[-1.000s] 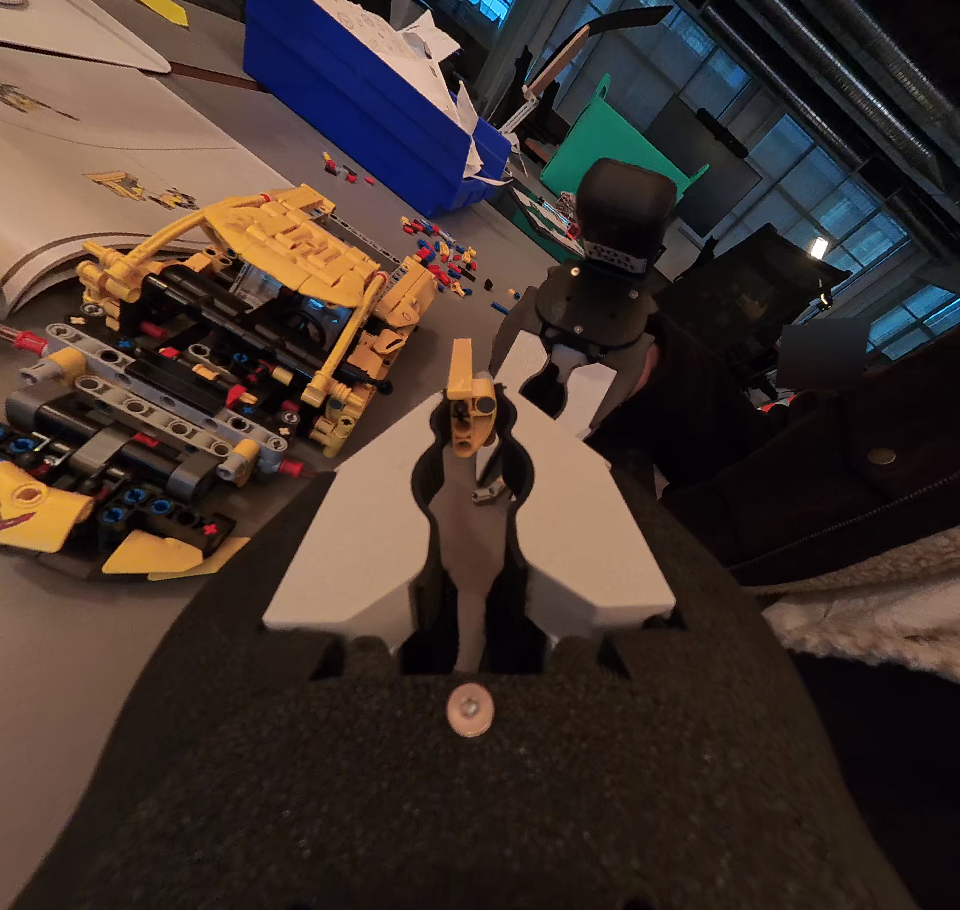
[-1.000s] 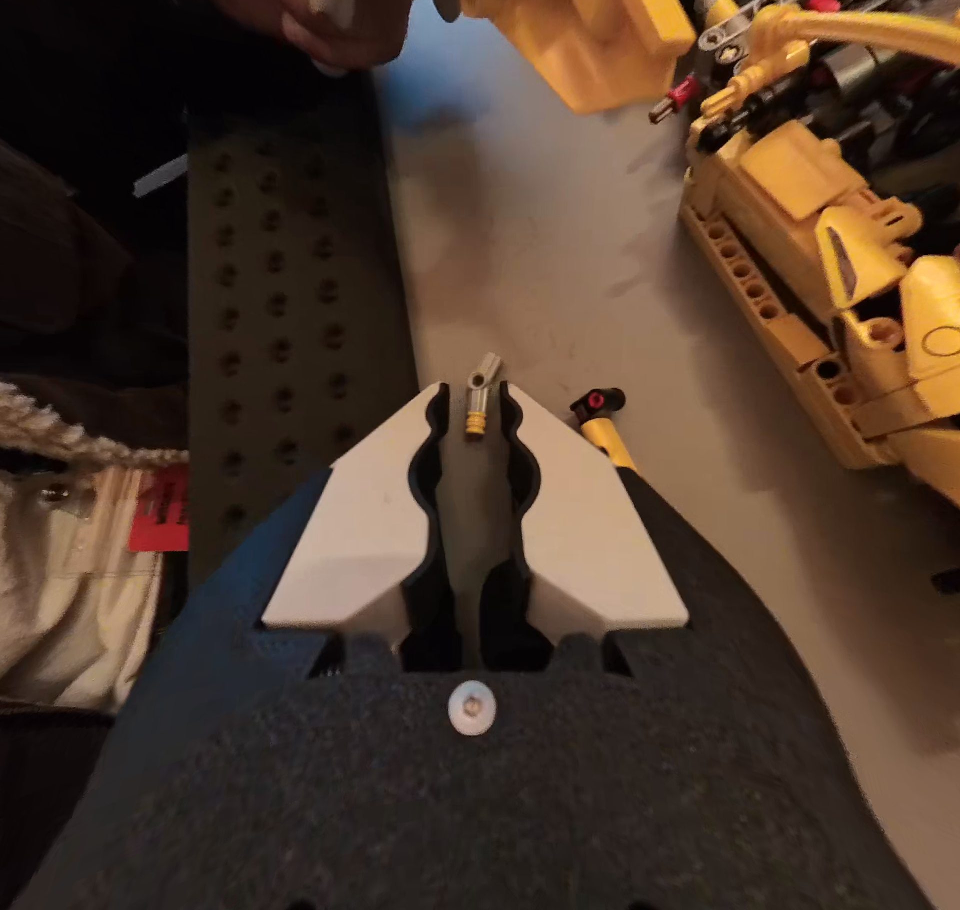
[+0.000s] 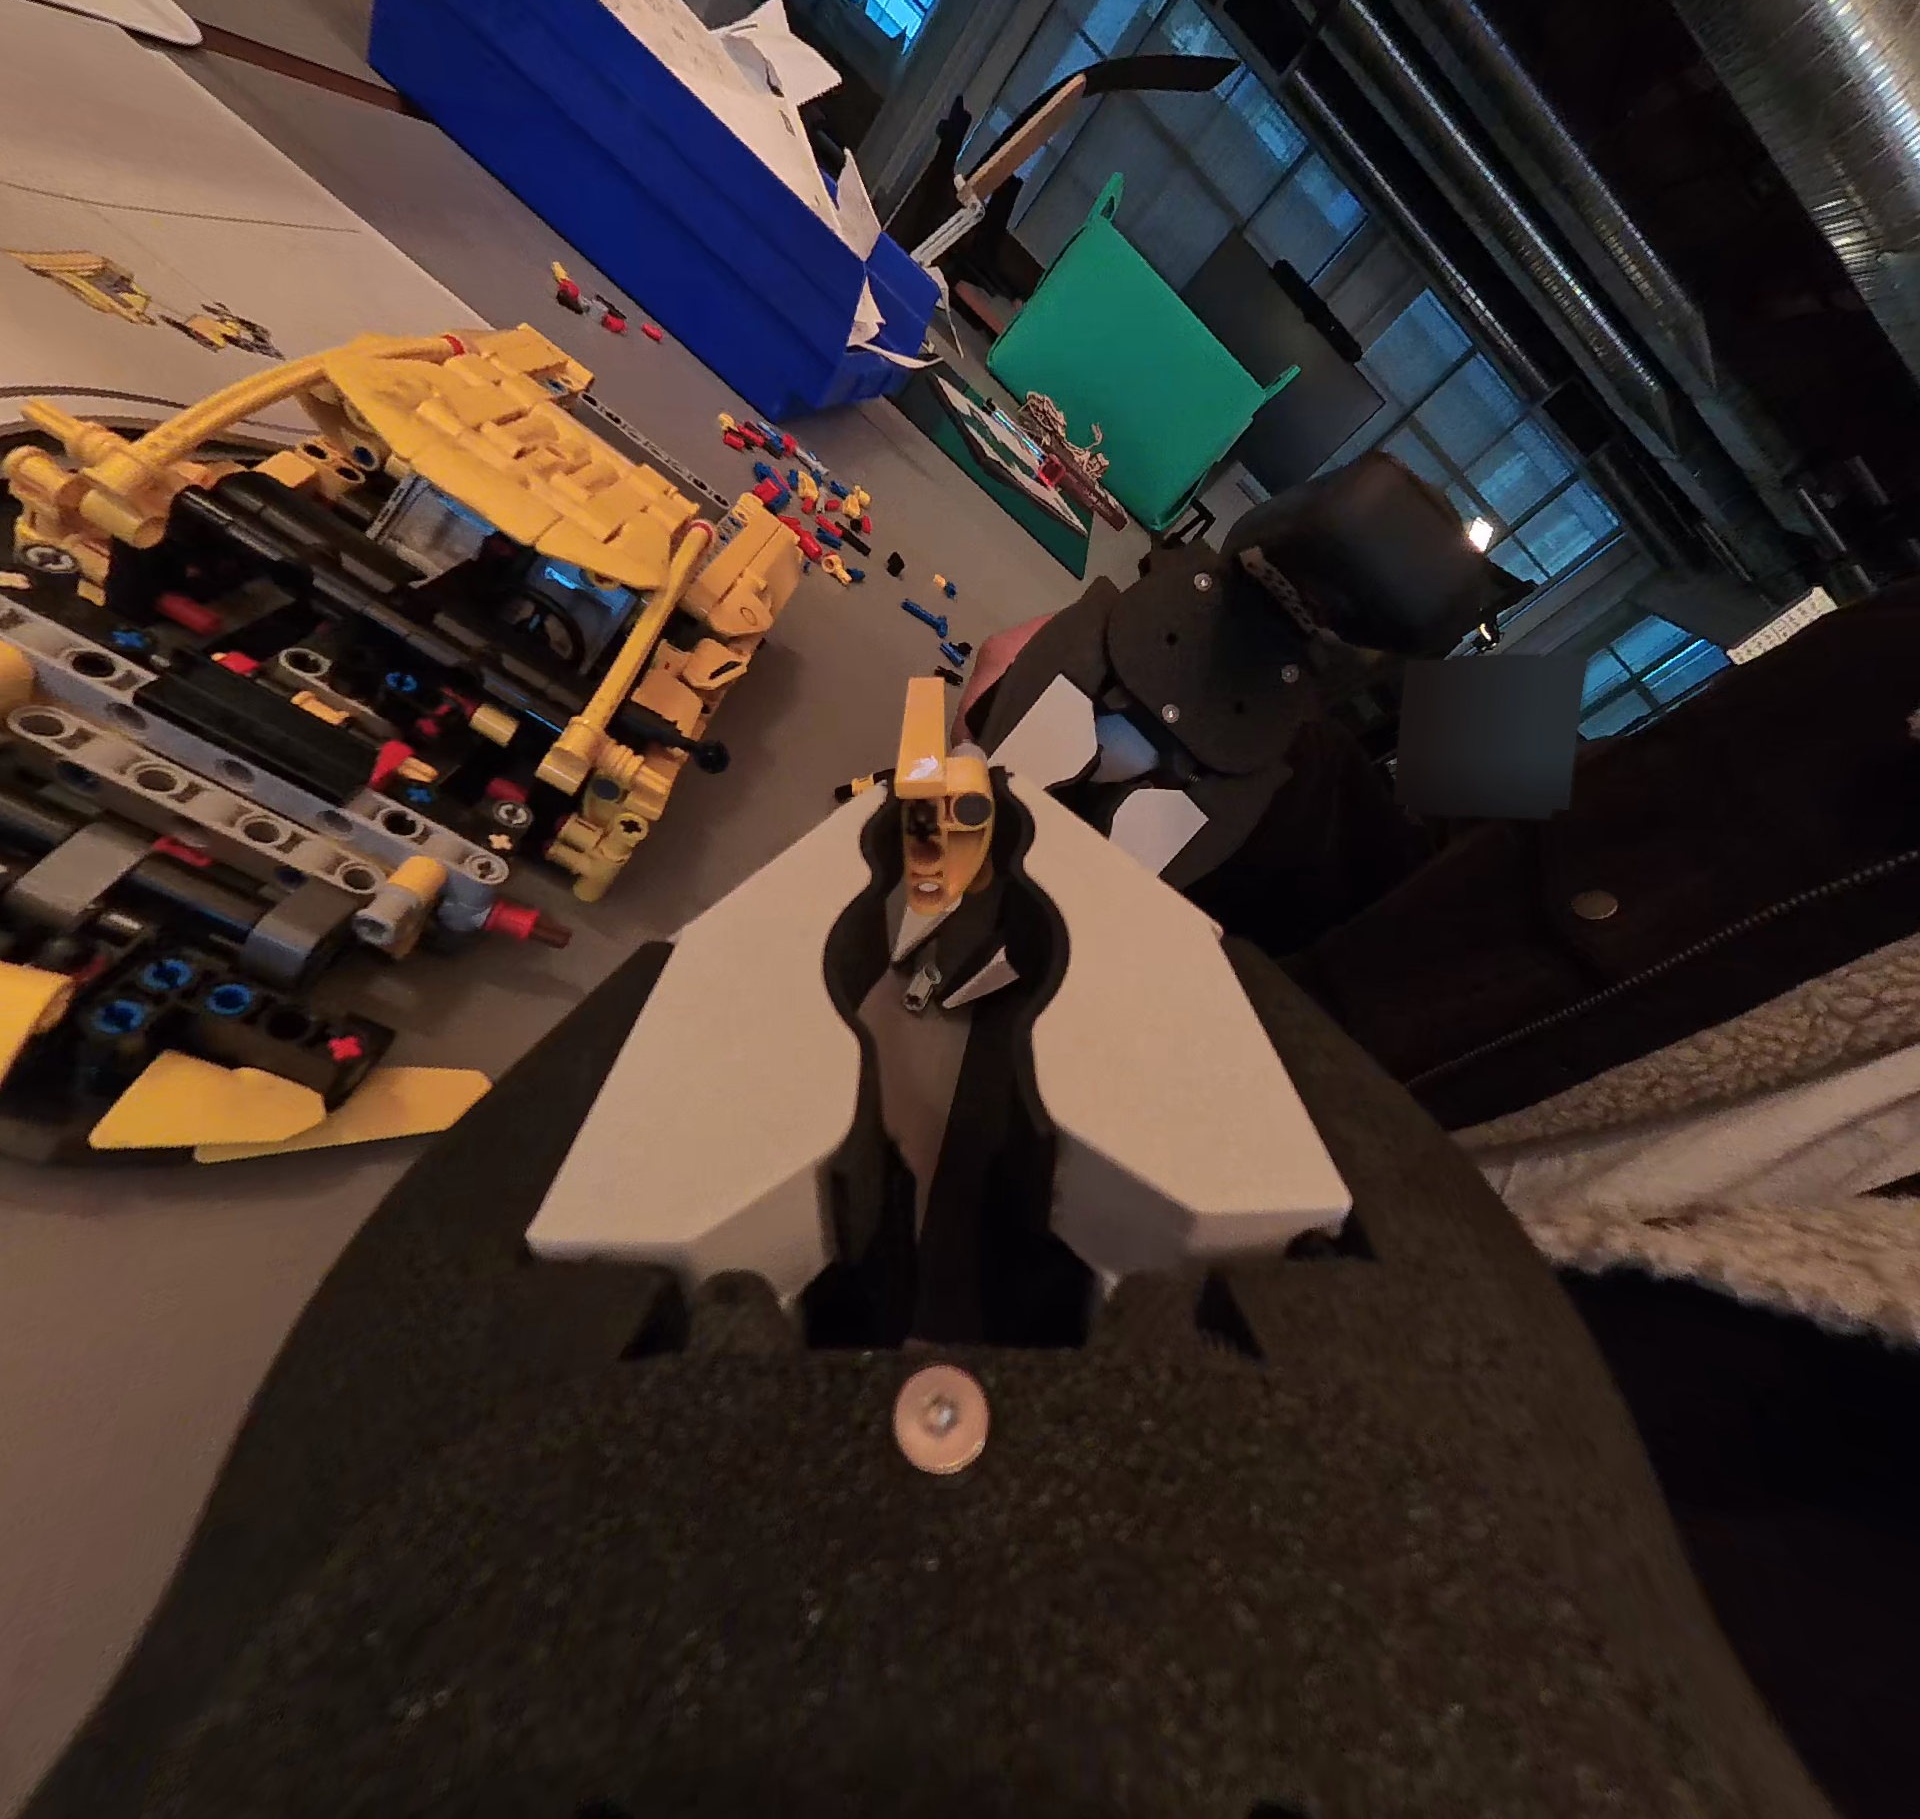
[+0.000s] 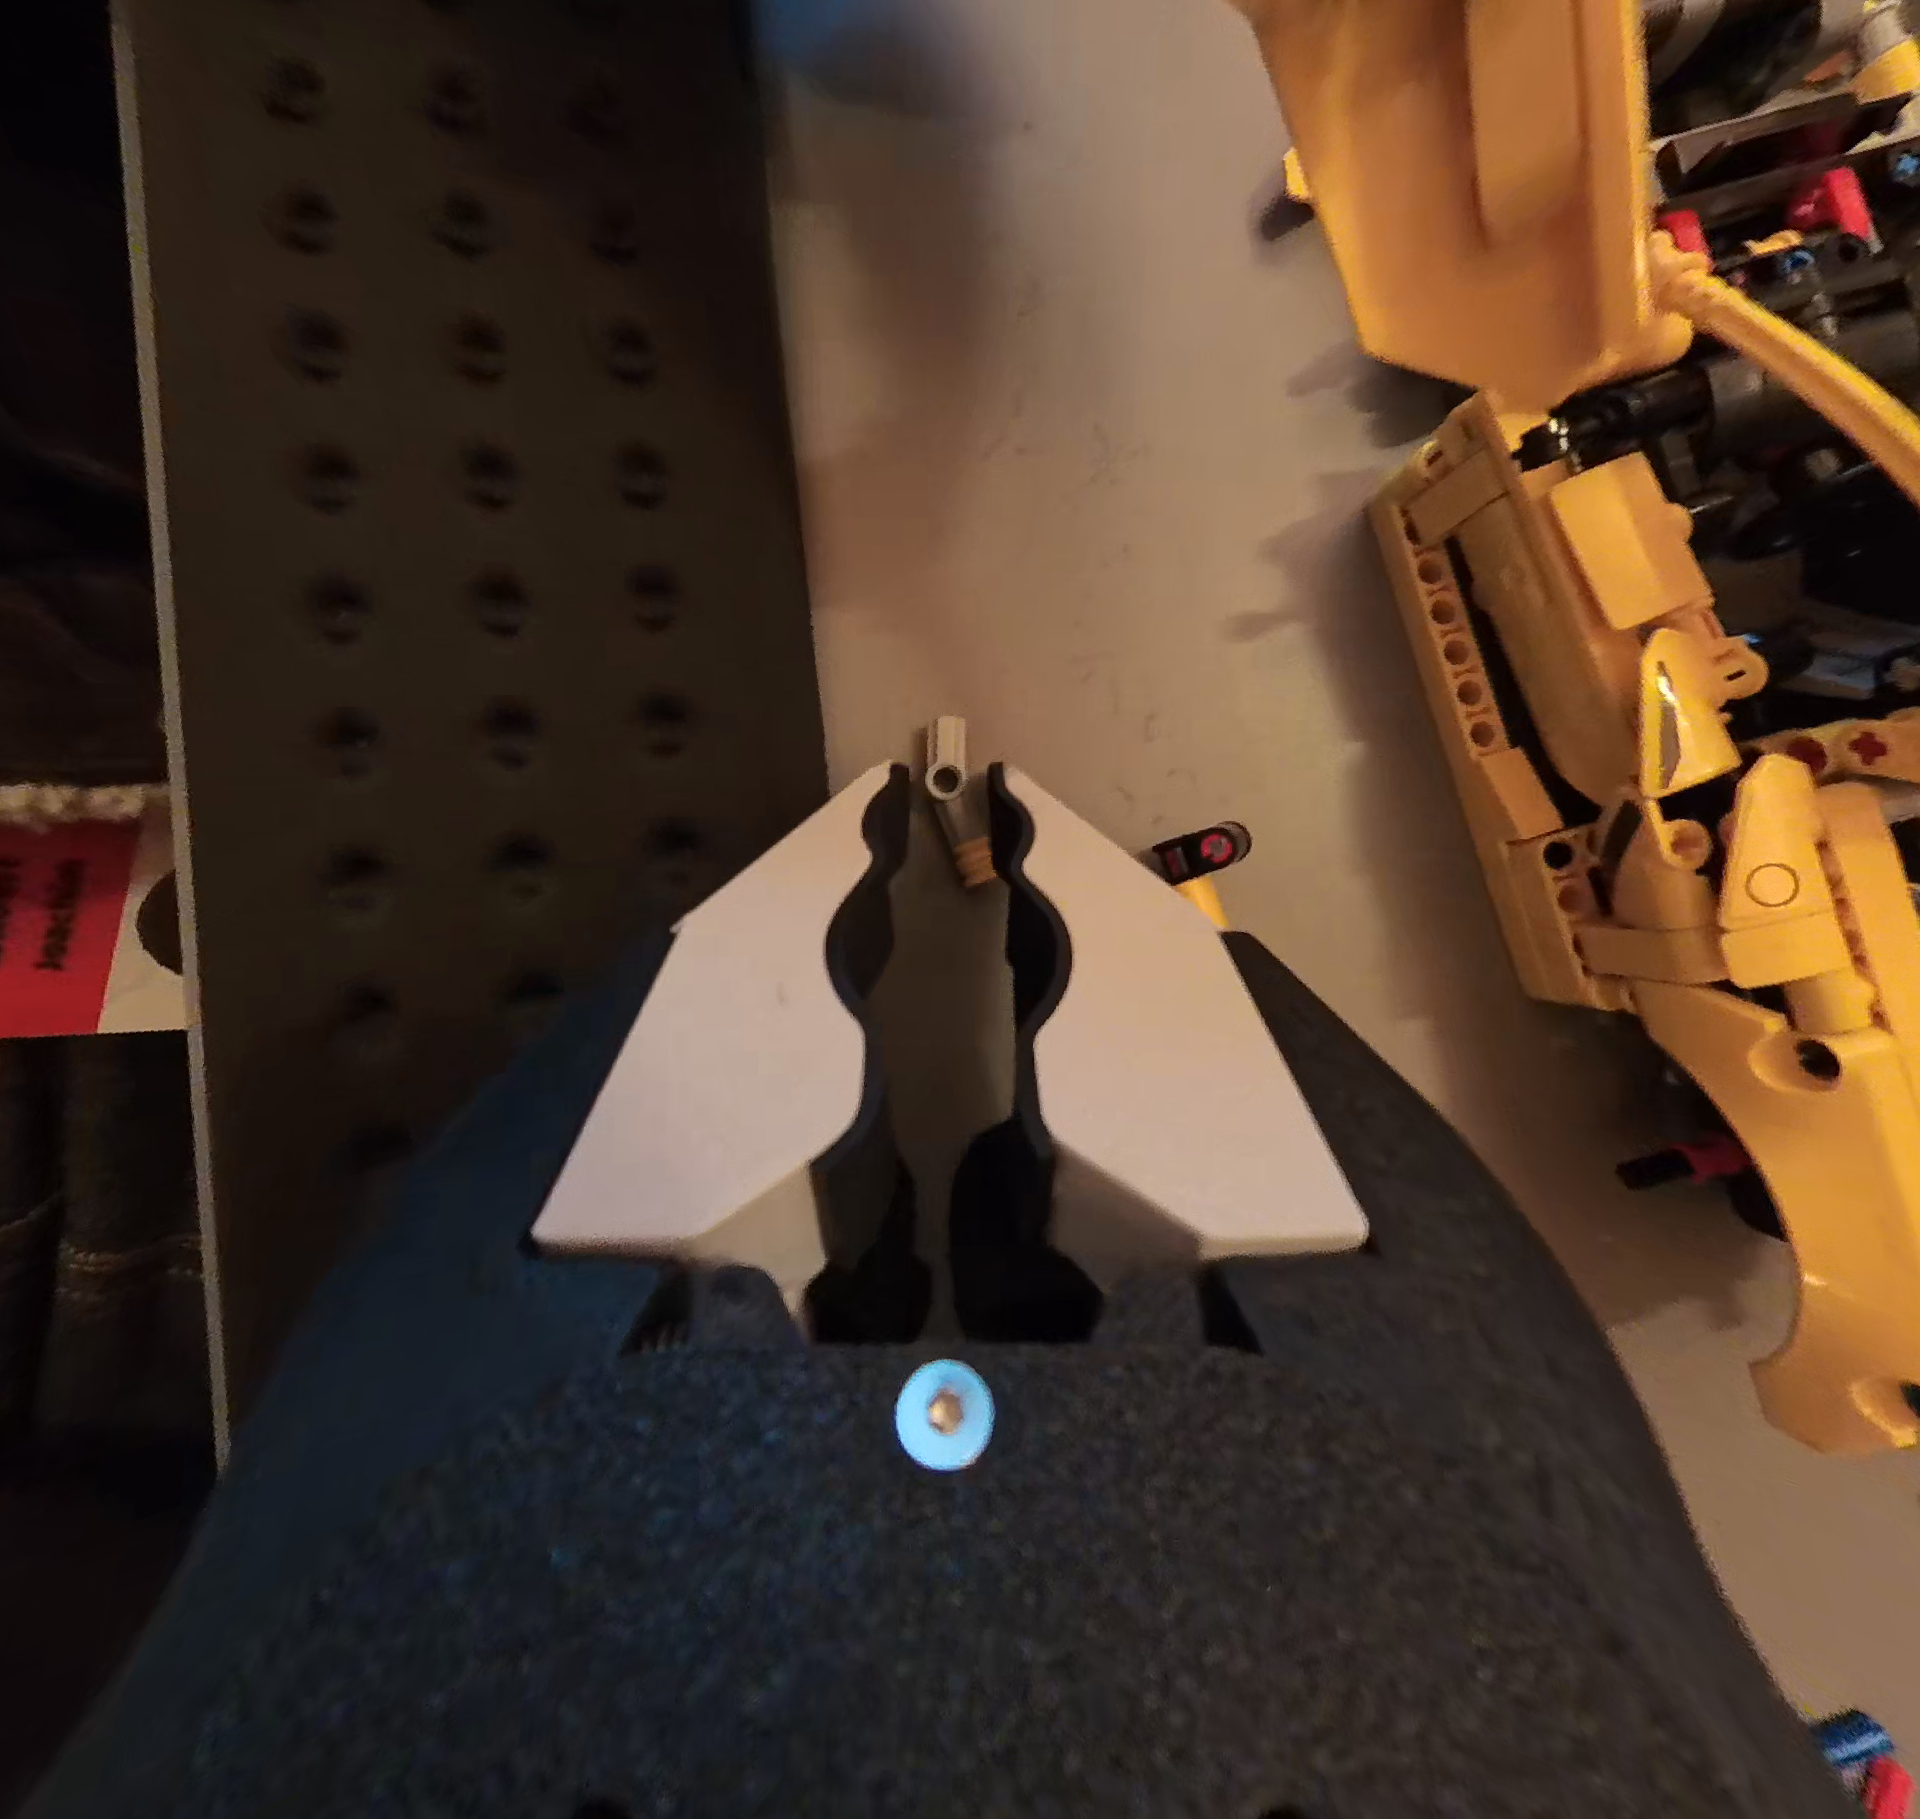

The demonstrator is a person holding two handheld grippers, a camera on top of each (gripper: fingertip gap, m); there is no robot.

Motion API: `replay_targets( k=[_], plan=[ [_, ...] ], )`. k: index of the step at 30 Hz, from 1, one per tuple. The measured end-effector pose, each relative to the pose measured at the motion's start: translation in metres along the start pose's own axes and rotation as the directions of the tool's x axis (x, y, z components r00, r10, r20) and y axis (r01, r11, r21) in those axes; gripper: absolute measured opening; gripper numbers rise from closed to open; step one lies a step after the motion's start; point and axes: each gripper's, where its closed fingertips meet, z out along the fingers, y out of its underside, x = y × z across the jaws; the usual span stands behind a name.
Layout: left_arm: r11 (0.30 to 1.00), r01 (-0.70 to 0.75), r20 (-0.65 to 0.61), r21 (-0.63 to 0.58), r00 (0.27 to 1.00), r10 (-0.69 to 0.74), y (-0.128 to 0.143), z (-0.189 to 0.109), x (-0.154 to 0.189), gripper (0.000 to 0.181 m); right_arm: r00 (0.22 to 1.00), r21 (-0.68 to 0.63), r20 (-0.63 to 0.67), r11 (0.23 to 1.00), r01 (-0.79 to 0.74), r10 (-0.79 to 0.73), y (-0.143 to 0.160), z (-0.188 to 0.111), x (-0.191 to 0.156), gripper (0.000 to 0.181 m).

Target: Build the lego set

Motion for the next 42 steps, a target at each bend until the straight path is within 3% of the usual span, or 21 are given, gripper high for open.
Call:
replay_targets(
  k=[3, 6, 10, 14, 25, 34, 37, 42],
  plan=[
    [1.000, 0.003, -0.006, -0.007, 1.000, -0.003, 0.001, 0.000, 0.001, 0.015, 1.000, 0.002, -0.003, 1.000, 0.020, -0.020, 0.001, 0.000, 0.002, 0.007],
    [1.000, 0.027, -0.034, -0.005, 0.999, -0.027, 0.001, 0.000, 0.003, 0.015, 0.987, -0.015, -0.076, 0.990, 0.141, -0.142, -0.002, -0.004, 0.008, 0.007],
    [0.998, 0.057, -0.056, 0.004, 0.997, -0.056, 0.000, -0.002, 0.003, 0.015, 0.922, 0.155, -0.240, 0.926, 0.346, -0.304, -0.064, -0.053, 0.012, 0.007],
    [0.999, 0.033, -0.049, -0.027, 0.998, -0.035, 0.004, 0.001, 0.004, 0.015, 0.818, 0.033, -0.392, 0.882, 0.469, -0.420, -0.080, -0.063, 0.033, 0.006],
    [0.998, 0.024, -0.023, -0.058, 0.999, -0.025, 0.010, 0.004, 0.002, 0.015, 0.784, -0.057, -0.403, 0.868, 0.493, -0.472, -0.076, -0.046, 0.039, 0.006],
    [0.997, 0.009, -0.032, -0.082, 0.999, -0.012, 0.013, 0.005, 0.004, 0.016, 0.615, -0.140, -0.458, 0.735, 0.663, -0.642, -0.076, -0.049, 0.038, 0.006],
    [0.995, 0.007, -0.032, -0.101, 0.999, -0.011, 0.016, 0.007, 0.005, 0.015, 0.613, -0.116, -0.460, 0.728, 0.676, -0.643, -0.075, -0.048, 0.037, 0.006],
    [0.996, 0.020, -0.019, -0.084, 1.000, -0.022, 0.014, 0.006, 0.002, 0.015, 0.675, -0.060, -0.462, 0.779, 0.624, -0.576, -0.078, -0.046, 0.040, 0.006]
  ],
)
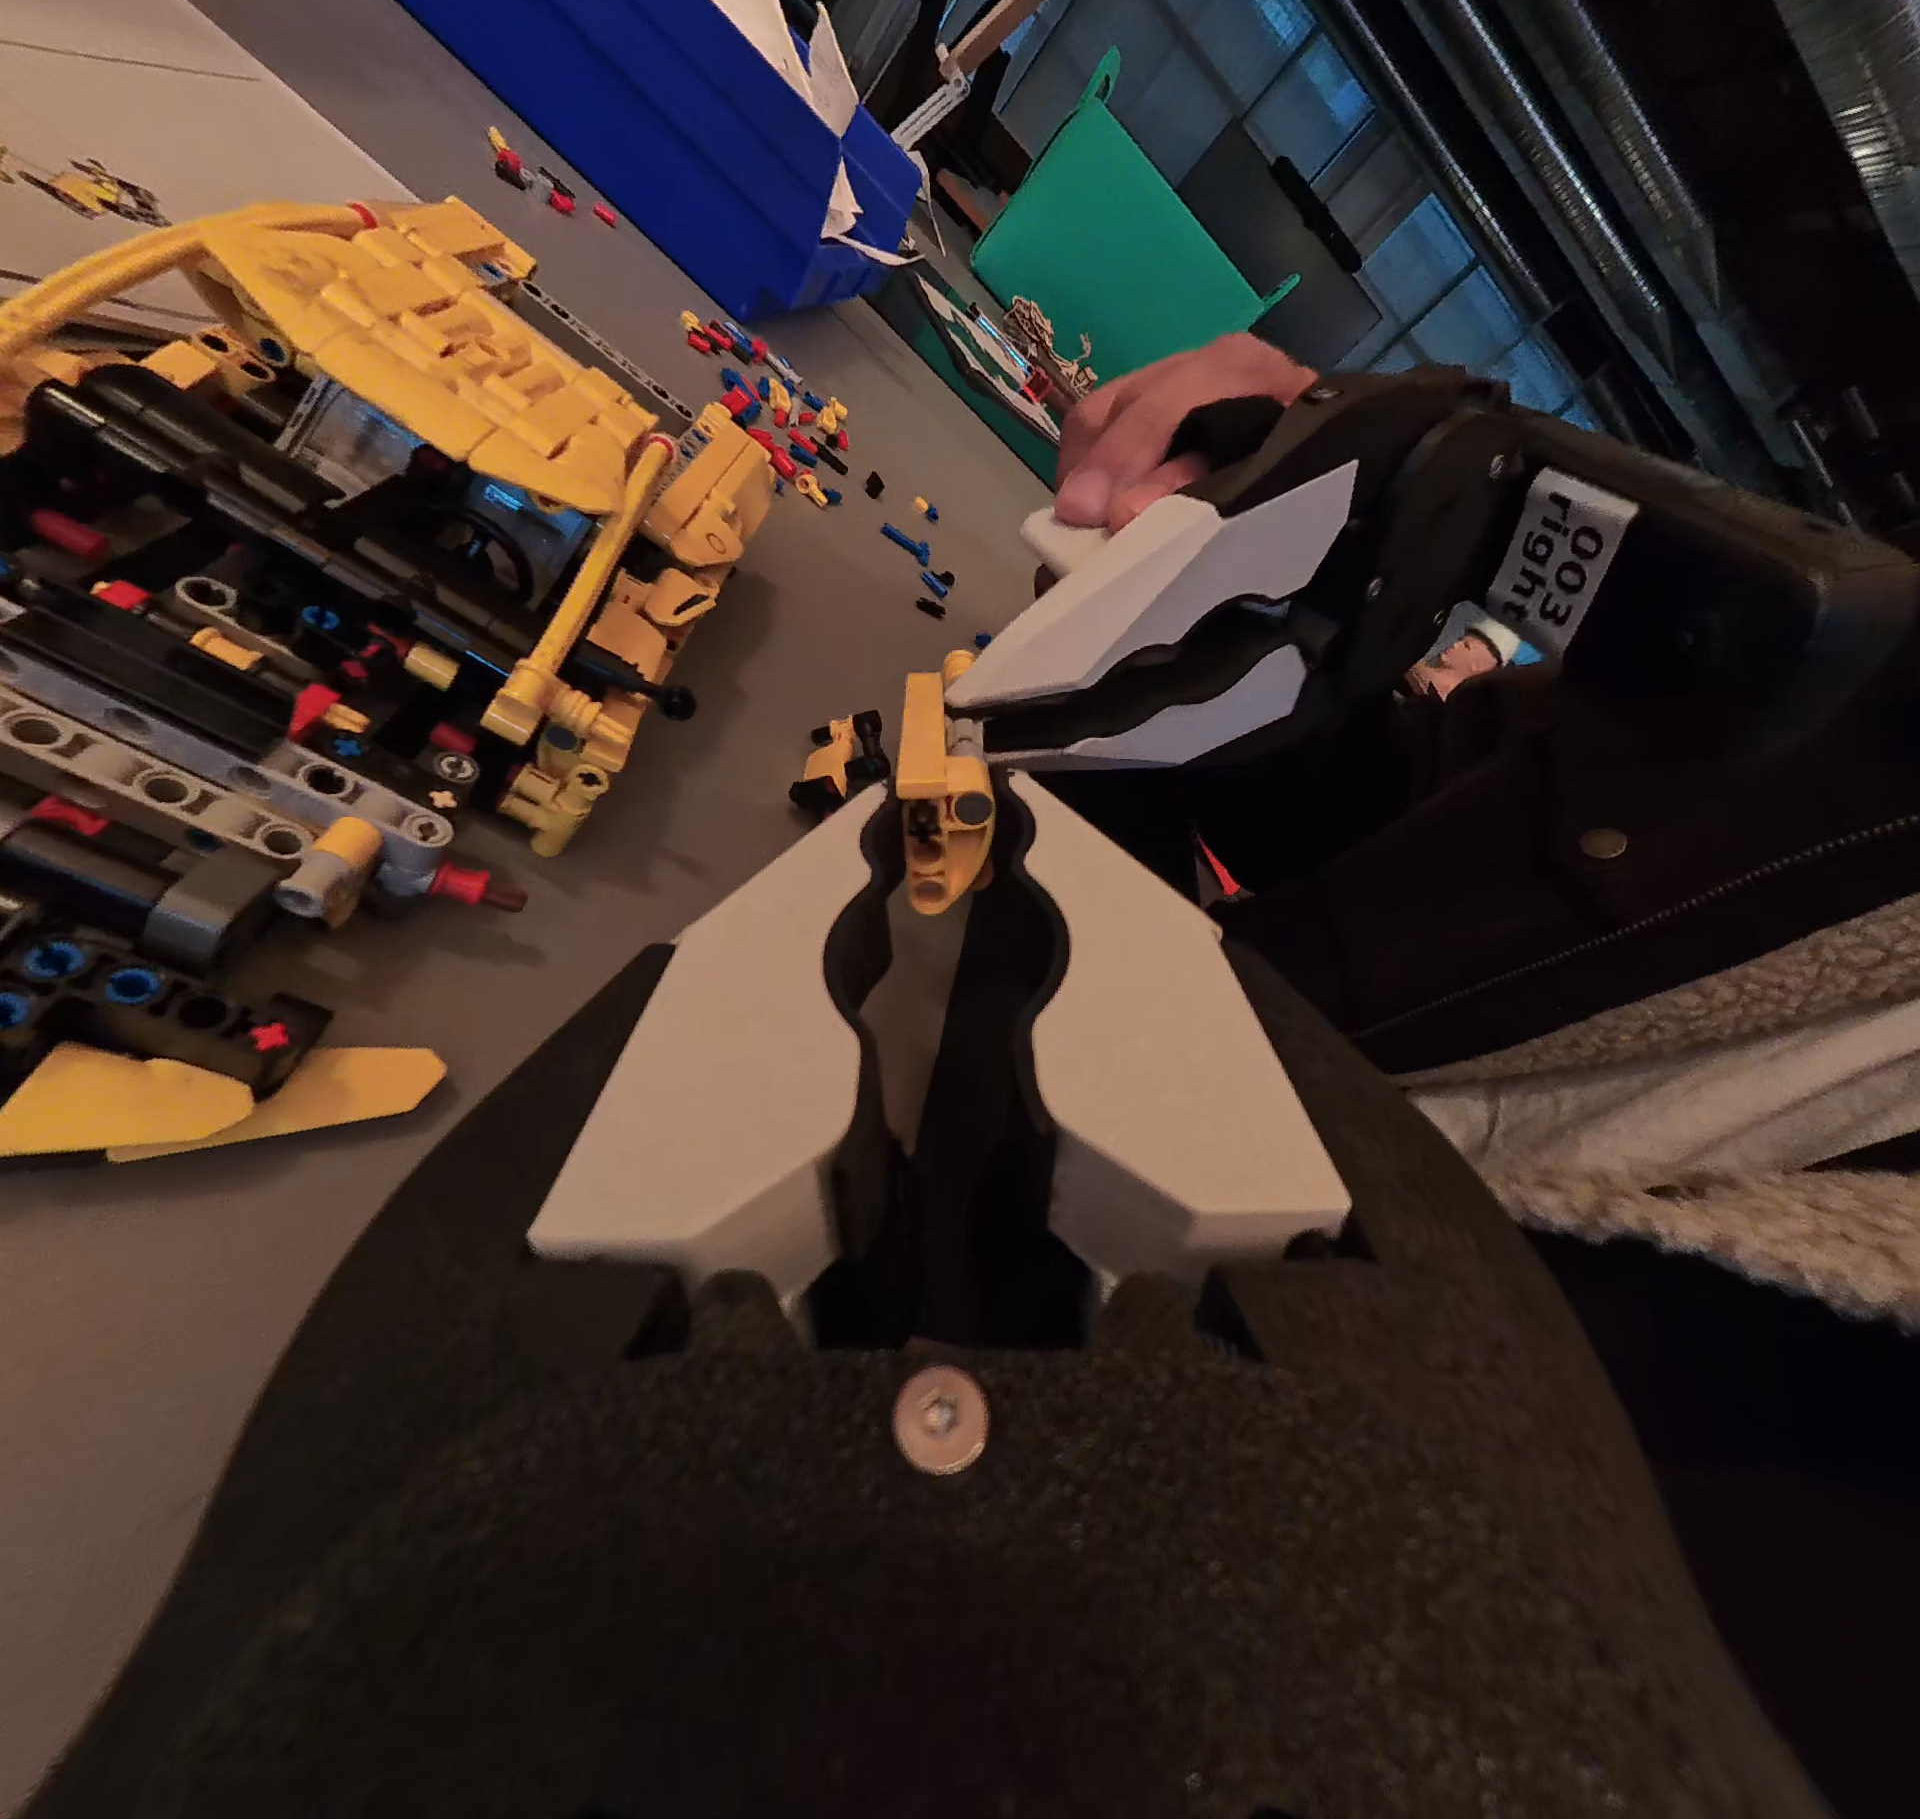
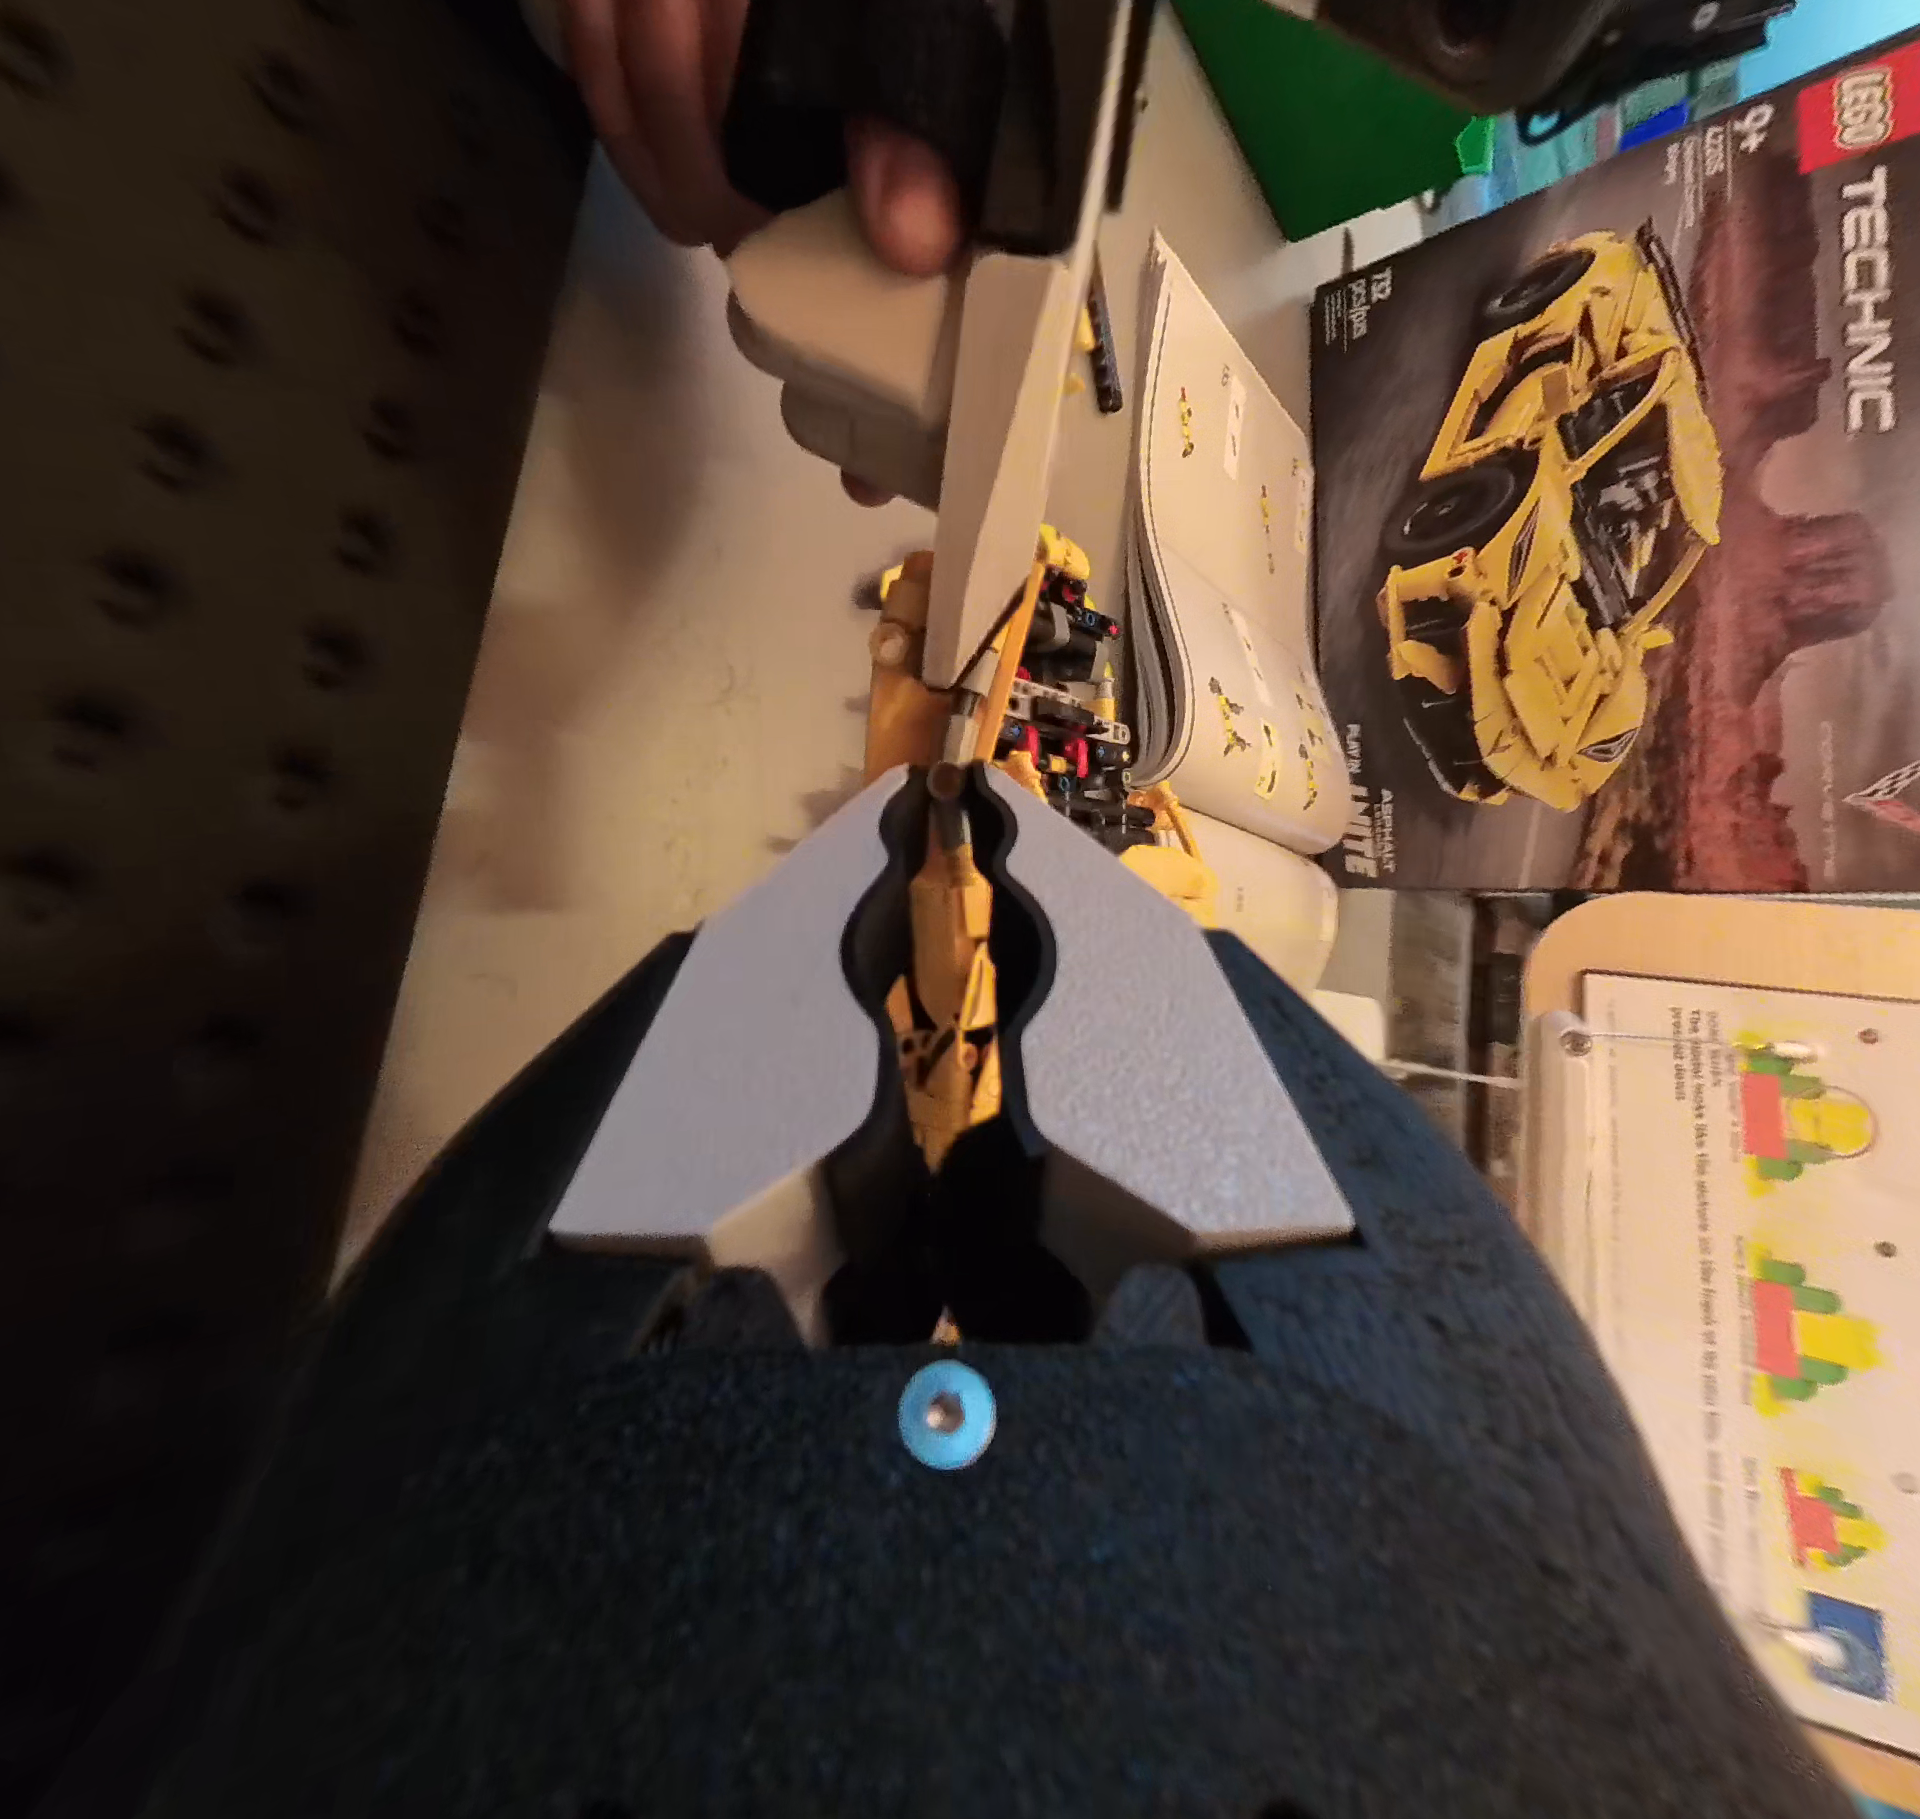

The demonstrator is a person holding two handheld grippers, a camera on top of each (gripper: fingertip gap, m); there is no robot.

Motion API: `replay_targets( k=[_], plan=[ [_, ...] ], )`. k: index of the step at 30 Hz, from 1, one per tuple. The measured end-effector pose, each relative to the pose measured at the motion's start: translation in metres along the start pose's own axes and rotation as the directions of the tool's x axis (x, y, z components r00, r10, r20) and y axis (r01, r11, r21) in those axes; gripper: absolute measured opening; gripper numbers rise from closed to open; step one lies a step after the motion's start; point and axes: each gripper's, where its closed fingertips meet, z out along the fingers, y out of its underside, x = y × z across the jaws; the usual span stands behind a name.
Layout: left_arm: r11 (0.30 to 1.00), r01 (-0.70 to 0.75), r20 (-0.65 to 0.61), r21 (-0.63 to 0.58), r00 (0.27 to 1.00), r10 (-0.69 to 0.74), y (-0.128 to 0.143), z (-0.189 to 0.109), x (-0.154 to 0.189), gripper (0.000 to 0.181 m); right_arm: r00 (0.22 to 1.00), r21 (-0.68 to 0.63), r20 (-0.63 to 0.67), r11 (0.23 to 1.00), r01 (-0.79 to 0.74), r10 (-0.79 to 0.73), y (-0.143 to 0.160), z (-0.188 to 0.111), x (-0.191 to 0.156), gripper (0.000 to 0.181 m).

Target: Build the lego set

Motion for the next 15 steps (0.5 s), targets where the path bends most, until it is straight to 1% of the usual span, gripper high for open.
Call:
replay_targets(
  k=[2, 8, 10, 11, 13, 15],
  plan=[
    [1.000, 0.009, -0.006, 0.018, 1.000, -0.009, -0.002, -0.001, 0.000, 0.015, 0.998, 0.018, -0.004, 0.998, -0.060, 0.060, -0.003, 0.002, 0.003, 0.005],
    [0.999, 0.017, 0.002, 0.038, 1.000, -0.017, -0.005, -0.003, -0.001, 0.015, 0.997, 0.012, -0.025, 0.997, -0.079, 0.079, -0.006, 0.005, 0.007, 0.005],
    [0.999, 0.013, 0.023, 0.036, 1.000, -0.013, -0.005, -0.002, -0.004, 0.015, 0.994, 0.022, -0.018, 0.994, -0.110, 0.111, -0.004, 0.007, 0.006, 0.006],
    [0.999, 0.012, 0.020, 0.045, 1.000, -0.013, -0.006, -0.003, -0.003, 0.015, 0.989, 0.061, -0.027, 0.988, -0.141, 0.143, -0.005, 0.006, 0.009, 0.006],
    [0.996, 0.026, -0.031, 0.086, 0.999, -0.023, -0.013, -0.006, 0.003, 0.015, 0.967, 0.154, -0.056, 0.959, -0.237, 0.248, -0.011, -0.002, 0.017, 0.009],
    [0.991, 0.044, -0.009, 0.124, 0.999, -0.043, -0.018, -0.012, -0.003, 0.015, 0.917, 0.230, -0.138, 0.912, -0.339, 0.375, -0.009, -0.015, 0.031, 0.015]
  ],
)
